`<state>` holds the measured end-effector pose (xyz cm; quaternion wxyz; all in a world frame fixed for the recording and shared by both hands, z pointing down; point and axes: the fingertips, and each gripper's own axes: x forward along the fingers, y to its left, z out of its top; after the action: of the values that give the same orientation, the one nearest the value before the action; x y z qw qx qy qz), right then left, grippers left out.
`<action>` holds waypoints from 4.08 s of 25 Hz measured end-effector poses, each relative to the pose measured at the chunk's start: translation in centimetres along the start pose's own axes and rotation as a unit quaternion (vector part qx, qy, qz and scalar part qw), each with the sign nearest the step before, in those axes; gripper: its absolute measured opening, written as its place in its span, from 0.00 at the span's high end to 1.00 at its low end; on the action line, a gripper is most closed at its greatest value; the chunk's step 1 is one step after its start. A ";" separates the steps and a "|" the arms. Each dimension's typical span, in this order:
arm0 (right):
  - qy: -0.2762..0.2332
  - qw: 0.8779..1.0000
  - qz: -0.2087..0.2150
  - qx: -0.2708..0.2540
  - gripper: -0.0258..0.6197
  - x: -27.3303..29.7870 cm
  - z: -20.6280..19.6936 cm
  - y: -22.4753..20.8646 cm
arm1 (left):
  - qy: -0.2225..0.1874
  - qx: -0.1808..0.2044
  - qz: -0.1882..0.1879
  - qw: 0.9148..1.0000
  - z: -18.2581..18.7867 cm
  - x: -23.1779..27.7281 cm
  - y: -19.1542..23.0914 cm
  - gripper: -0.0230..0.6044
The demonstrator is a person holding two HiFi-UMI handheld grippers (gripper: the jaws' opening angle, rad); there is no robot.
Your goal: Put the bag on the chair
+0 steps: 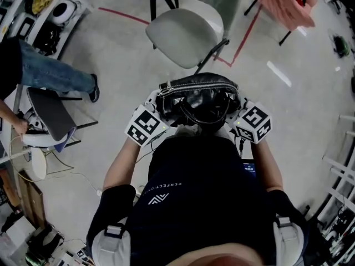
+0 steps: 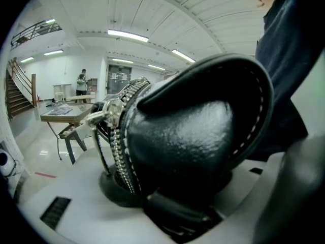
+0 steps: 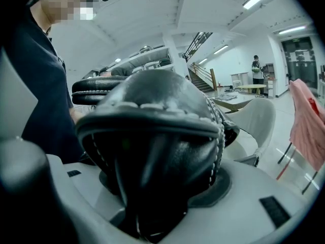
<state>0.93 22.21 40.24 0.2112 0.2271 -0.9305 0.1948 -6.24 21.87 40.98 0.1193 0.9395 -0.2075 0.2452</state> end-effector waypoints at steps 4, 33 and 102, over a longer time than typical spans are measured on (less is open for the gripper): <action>0.004 1.000 0.010 -0.005 0.55 0.2 1.0 -1.9 | -0.002 -0.006 0.010 1.000 0.9 0.9 1.5 0.53; 0.033 0.995 0.087 -0.029 0.55 5.1 5.1 -11.7 | 0.024 -0.068 0.092 0.993 3.1 4.9 10.8 0.53; 0.052 0.994 0.100 0.000 0.55 23.0 13.0 -38.3 | 0.069 -0.114 0.108 0.985 4.2 17.1 41.2 0.52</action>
<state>-2.22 -23.03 50.70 0.2390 0.1229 -0.9361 0.2268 -9.45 -21.57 51.19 0.2119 0.8726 -0.3258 0.2957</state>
